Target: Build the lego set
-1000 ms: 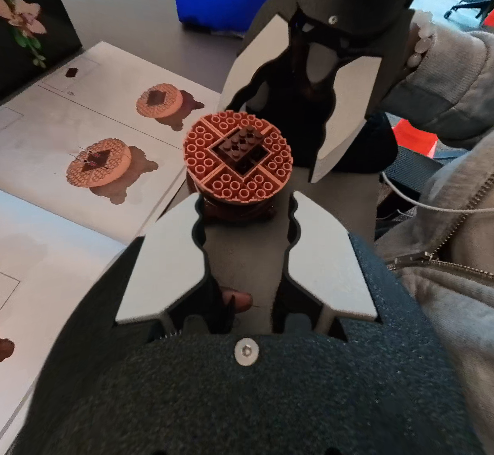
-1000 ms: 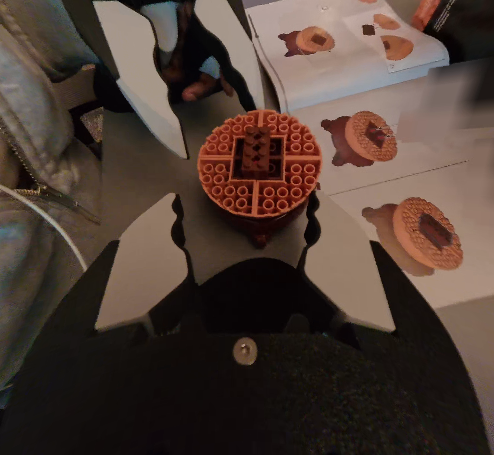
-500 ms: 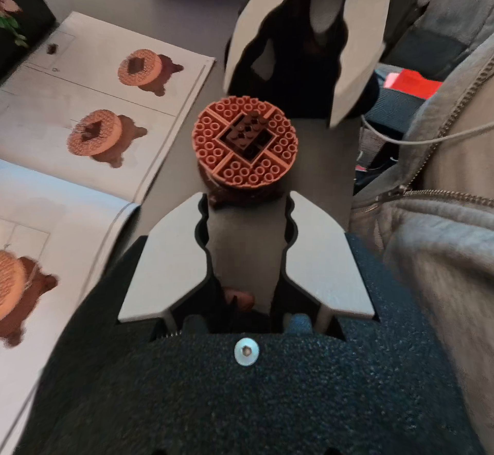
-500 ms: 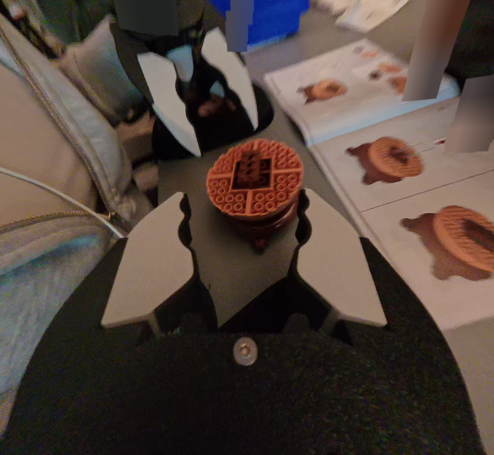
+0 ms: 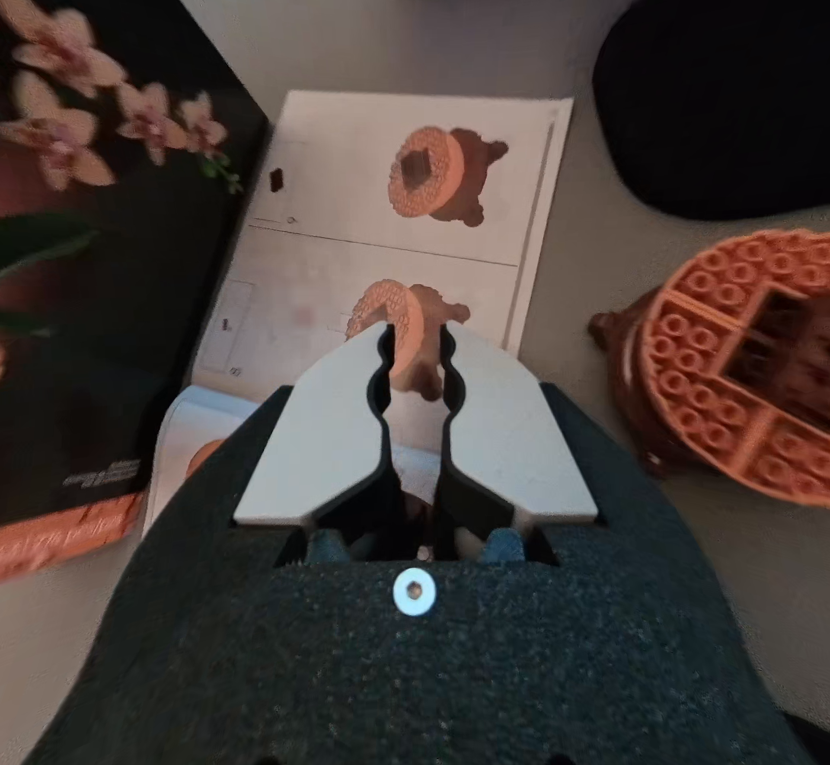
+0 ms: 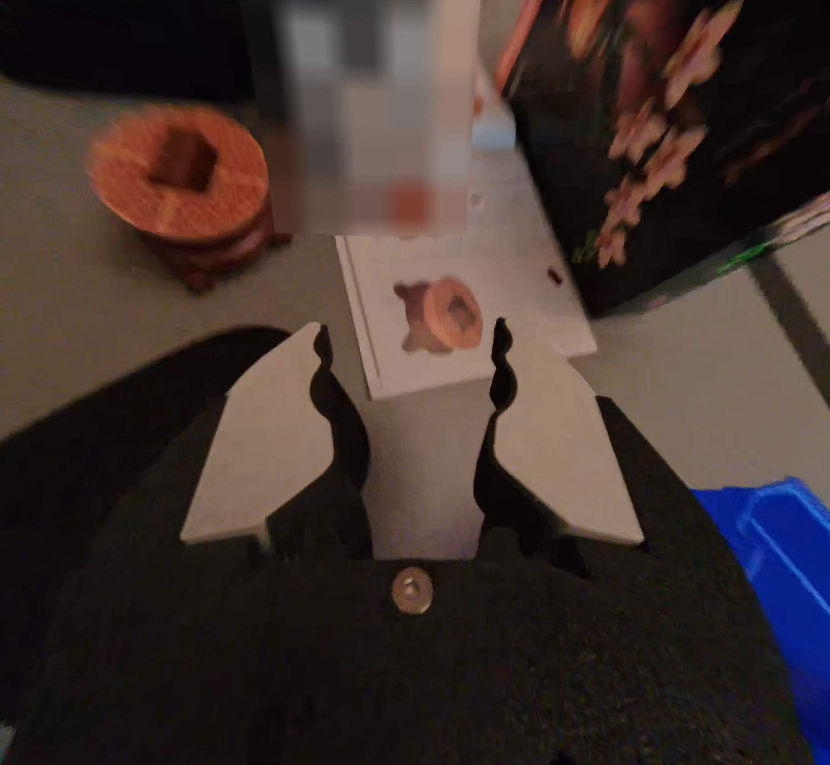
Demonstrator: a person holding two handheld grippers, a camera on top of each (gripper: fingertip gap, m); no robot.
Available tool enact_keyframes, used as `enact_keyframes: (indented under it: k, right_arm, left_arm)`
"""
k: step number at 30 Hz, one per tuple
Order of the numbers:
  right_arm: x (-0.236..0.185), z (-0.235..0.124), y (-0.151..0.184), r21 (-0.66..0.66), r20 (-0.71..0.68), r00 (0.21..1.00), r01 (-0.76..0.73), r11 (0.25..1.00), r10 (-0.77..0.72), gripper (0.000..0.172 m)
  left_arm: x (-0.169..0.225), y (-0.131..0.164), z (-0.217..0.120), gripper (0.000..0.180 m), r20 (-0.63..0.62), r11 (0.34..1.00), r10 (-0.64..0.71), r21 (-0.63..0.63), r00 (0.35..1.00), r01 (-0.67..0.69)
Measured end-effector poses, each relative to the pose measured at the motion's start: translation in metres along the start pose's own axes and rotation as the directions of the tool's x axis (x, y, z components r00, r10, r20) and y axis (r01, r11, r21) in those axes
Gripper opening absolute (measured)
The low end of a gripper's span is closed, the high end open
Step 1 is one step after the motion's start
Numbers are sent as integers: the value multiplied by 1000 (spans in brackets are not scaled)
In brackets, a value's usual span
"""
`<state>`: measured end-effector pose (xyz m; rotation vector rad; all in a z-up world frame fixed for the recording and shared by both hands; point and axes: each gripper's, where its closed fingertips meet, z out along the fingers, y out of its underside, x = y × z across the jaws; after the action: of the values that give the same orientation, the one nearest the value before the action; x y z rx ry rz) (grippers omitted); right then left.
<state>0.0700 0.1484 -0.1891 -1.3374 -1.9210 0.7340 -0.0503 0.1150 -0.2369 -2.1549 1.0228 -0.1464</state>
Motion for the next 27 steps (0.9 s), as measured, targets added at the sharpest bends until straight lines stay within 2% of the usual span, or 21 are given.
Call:
enact_keyframes:
  k: [1, 3, 4, 5, 7, 12, 23, 27]
  right_arm:
    - [4, 11, 15, -111, -26, 999, 21, 994, -24, 70]
    - [2, 27, 40, -300, -17, 994, 94, 949, -104, 84]
    - [1, 33, 48, -354, -11, 990, 129, 926, -142, 84]
    - [1, 38, 51, -370, -13, 986, 148, 917, -164, 77]
    - [5, 45, 51, -363, -27, 982, 166, 917, -189, 71]
    - [-3, 50, 57, -370, 79, 995, 91, 925, -66, 64]
    - [14, 47, 52, -322, 29, 998, 62, 945, -55, 48]
    - [7, 51, 50, -301, 77, 993, 114, 947, -95, 32]
  left_arm:
    - [1, 3, 10, 17, -17, 1000, 5, -25, 1000, -5]
    - [5, 12, 22, 15, -52, 997, -5, -71, 999, 1]
    - [6, 16, 25, 14, -59, 996, -5, -85, 998, 0]
    - [7, 16, 26, 12, -66, 998, -5, -70, 998, 0]
    - [9, 16, 26, 10, -81, 999, -8, -49, 997, 4]
    - [10, 16, 26, 9, -97, 1000, -1, -29, 995, -1]
    - [11, 16, 26, 7, -131, 1000, -8, 5, 991, 9]
    - [11, 15, 26, 7, -131, 1000, 5, 11, 991, -4]
